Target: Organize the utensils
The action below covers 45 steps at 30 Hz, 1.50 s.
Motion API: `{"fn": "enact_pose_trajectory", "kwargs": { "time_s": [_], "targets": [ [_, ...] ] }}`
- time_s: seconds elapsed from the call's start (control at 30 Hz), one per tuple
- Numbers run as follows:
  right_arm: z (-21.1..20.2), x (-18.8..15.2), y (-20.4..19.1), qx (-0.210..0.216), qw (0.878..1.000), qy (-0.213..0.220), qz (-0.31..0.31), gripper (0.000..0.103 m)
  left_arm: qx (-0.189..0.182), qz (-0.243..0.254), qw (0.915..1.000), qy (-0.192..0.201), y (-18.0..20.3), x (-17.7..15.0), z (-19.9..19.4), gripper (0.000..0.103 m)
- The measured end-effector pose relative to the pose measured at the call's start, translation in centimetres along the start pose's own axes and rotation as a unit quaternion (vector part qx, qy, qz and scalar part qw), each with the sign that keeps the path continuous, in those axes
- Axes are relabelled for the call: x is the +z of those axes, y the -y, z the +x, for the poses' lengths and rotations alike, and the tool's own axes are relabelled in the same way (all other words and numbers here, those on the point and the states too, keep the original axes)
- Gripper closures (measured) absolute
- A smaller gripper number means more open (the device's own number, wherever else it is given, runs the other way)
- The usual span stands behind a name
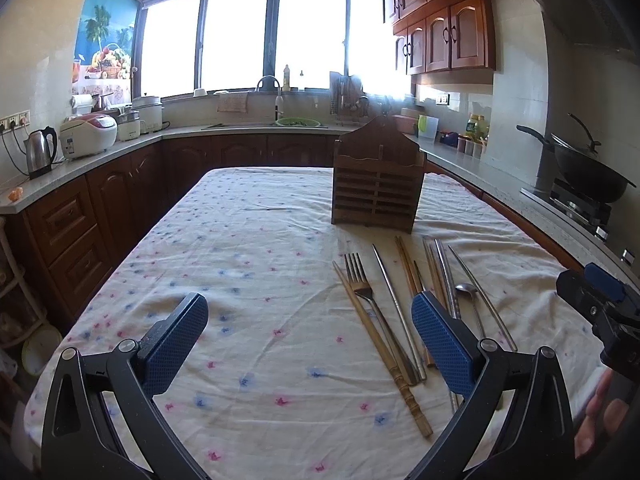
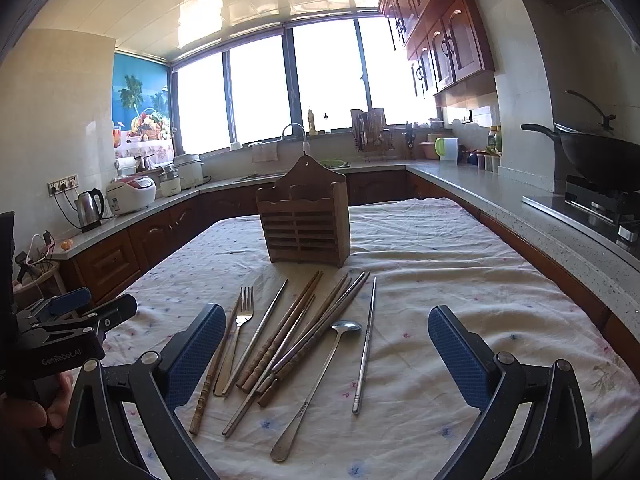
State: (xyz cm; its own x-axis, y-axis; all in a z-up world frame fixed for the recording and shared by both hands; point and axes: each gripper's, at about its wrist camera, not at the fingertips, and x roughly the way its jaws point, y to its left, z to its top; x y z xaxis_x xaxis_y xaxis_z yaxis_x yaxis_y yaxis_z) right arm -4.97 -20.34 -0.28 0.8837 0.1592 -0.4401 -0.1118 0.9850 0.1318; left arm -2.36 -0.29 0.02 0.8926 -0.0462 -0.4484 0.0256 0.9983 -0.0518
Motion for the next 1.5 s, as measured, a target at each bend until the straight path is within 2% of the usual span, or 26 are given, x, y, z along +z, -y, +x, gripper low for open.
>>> {"fn": "enact_pose_trajectory", "kwargs": {
  "time_s": [0.17, 0.37, 0.47, 0.53, 0.57, 0.63, 0.73, 0.93, 1.23, 1.33, 1.37, 1.5],
  "targets": [
    [0.9, 0.2, 0.5, 0.01, 1.0, -0.017, 0.008, 0.001, -0.005, 0.001, 0.9999, -0.015, 0.1, 0.3, 1.0, 0.0],
    [2.4, 0.5, 1.2, 0.03, 0.998, -0.046, 0.025, 0.002, -0.037, 0.009, 0.9984, -0.041, 0.4, 1.8, 3.3, 0.002],
    [3.6, 0.7, 1.8, 0.049, 0.995, -0.074, 0.048, 0.011, -0.059, 0.01, 0.9967, -0.054, 0.7, 2.8, 4.9, 0.011],
    [4.7, 0.7, 2.1, 0.059, 0.991, -0.098, 0.062, 0.025, -0.069, 0.014, 0.9955, -0.064, 0.9, 3.4, 6.0, 0.016],
    [5.3, 0.6, 2.3, 0.062, 0.99, -0.112, 0.067, 0.027, -0.074, 0.017, 0.9947, -0.069, 1.0, 3.7, 6.6, 0.02],
    [6.5, 0.4, 2.6, 0.07, 0.985, -0.137, 0.08, 0.039, -0.086, 0.025, 0.9929, -0.079, 1.2, 4.1, 7.7, 0.022],
    [8.3, -0.1, 3.2, 0.077, 0.976, -0.177, 0.102, 0.05, -0.098, 0.033, 0.9899, -0.097, 1.4, 4.7, 9.6, 0.028],
    [10.8, -1.0, 4.3, 0.083, 0.959, -0.232, 0.138, 0.062, -0.124, 0.033, 0.9799, -0.153, 1.5, 5.0, 14.4, 0.036],
    [12.8, -1.5, 5.1, 0.083, 0.946, -0.27, 0.159, 0.075, -0.146, 0.073, 0.9646, -0.207, 2.6, 4.7, 19.8, 0.049],
    [13.5, -1.7, 5.3, 0.087, 0.944, -0.273, 0.165, 0.079, -0.156, 0.08, 0.9577, -0.228, 2.9, 4.2, 21.0, 0.066],
    [13.5, -1.6, 5.4, 0.087, 0.943, -0.273, 0.167, 0.08, -0.159, 0.08, 0.9553, -0.236, 3.0, 3.9, 21.3, 0.075],
    [13.7, -1.7, 5.9, 0.087, 0.941, -0.275, 0.175, 0.089, -0.168, 0.089, 0.9543, -0.231, 3.3, 3.9, 20.9, 0.083]
  ]
}}
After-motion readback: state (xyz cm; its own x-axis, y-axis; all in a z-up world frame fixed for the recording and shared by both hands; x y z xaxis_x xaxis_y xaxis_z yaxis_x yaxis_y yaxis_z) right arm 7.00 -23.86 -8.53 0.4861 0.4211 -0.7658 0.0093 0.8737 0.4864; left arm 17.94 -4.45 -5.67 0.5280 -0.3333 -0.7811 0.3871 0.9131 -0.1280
